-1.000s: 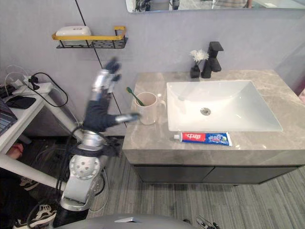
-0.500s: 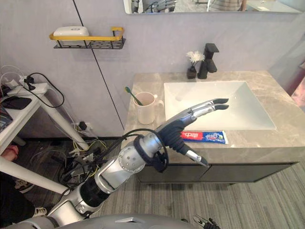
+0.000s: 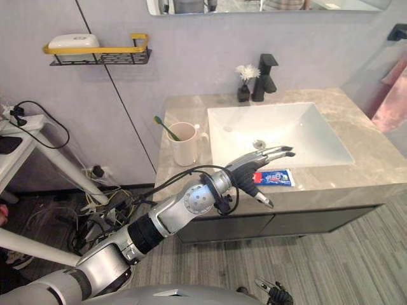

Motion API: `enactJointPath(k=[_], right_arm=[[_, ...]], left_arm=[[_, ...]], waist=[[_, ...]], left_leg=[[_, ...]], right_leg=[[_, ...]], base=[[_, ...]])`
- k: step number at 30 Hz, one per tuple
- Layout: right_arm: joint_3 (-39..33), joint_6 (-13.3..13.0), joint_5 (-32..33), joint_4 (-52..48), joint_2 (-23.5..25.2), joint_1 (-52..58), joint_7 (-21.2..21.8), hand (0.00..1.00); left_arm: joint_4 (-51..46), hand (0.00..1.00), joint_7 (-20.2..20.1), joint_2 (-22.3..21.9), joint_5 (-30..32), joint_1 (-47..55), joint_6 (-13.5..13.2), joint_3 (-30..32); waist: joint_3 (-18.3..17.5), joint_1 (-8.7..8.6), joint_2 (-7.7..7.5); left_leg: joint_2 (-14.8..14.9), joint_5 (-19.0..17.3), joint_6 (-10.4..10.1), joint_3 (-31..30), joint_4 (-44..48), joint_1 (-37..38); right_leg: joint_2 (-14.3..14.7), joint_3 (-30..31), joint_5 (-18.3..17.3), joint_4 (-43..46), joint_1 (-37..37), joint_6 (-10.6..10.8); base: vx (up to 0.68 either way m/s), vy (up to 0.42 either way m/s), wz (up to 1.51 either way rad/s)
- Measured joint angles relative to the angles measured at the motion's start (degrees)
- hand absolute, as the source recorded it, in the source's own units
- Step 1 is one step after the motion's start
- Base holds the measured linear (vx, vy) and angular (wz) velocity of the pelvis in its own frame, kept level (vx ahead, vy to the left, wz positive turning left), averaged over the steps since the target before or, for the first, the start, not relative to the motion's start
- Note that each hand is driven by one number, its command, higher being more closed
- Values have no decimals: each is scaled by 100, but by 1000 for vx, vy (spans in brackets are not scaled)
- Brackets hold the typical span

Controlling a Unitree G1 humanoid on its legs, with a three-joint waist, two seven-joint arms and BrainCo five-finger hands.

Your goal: Organize washtable

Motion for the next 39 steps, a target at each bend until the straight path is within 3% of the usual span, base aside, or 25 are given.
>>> enactJointPath(k=[15,39], right_arm=[[-132,0,0,-37,184,-173,-118,0],[-137,-2,0,-207,197,-143,-138,0]], left_arm=[[862,0,236,53,622,-1,146,357],[1155,0,448,68,688,-1,286,581]], waist=[[175,-272,-128],[335,-302,-103]], left_leg=[[2,6,5,130,-167,146],[0,8,4,222,-209,179]], right_leg=[[-12,44,-5,-8,9,9],[-19,93,2,-13,-17,17]], base=[[11,1,-4],[1,0,-1]])
